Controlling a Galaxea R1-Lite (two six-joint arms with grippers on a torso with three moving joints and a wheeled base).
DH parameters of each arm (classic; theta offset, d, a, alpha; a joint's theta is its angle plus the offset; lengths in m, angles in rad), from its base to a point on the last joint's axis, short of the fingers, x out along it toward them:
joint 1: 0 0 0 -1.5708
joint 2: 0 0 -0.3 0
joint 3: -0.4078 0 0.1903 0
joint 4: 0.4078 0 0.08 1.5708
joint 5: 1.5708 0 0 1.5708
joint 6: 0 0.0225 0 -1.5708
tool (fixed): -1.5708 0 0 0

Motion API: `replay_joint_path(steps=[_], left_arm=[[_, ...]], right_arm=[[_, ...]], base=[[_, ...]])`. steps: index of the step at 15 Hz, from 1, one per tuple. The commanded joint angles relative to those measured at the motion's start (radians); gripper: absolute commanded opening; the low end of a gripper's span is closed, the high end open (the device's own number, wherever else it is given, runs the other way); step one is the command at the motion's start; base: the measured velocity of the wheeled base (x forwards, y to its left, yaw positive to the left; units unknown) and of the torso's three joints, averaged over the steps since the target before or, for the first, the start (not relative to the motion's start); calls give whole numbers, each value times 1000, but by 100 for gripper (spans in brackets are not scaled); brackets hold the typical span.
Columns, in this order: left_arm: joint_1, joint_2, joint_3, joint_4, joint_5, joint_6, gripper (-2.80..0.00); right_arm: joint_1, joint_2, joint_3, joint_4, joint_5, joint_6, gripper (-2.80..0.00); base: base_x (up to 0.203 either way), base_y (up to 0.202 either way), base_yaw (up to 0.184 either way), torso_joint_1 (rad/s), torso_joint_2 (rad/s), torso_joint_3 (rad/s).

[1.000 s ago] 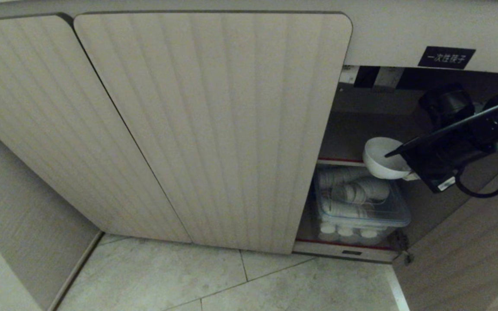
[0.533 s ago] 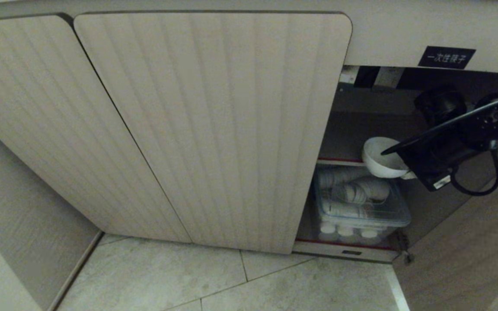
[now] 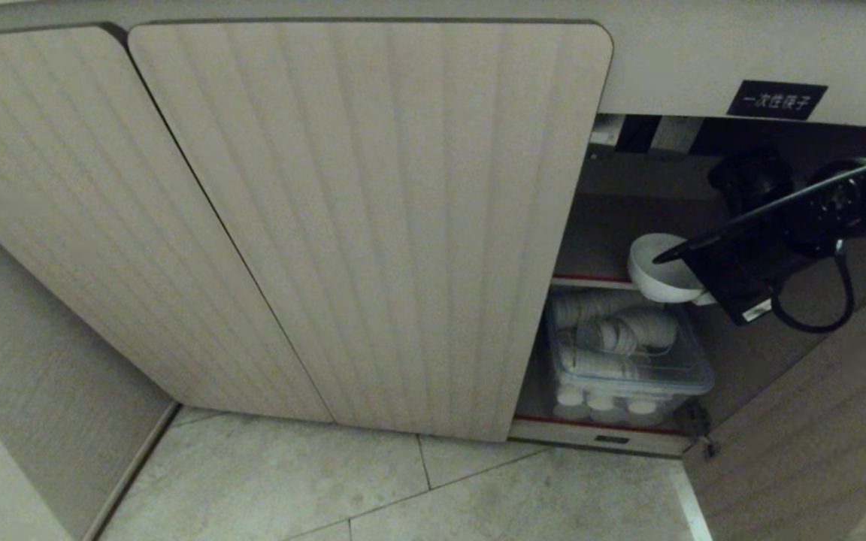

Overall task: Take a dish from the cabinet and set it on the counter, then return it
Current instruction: Put it back into the cabinet

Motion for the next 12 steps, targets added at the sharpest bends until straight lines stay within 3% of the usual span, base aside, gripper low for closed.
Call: replay_joint_path(steps=[1, 12], left_arm=[[0, 0, 0, 0, 1, -1, -280], [0, 0, -1, 0, 1, -1, -280]], right_arm=[[0, 14, -11, 3, -4, 11, -280], [0, 49, -60, -3, -81, 26, -280]], base=[[0, 0, 0, 0, 0, 0], [0, 0, 0, 0, 0, 0]])
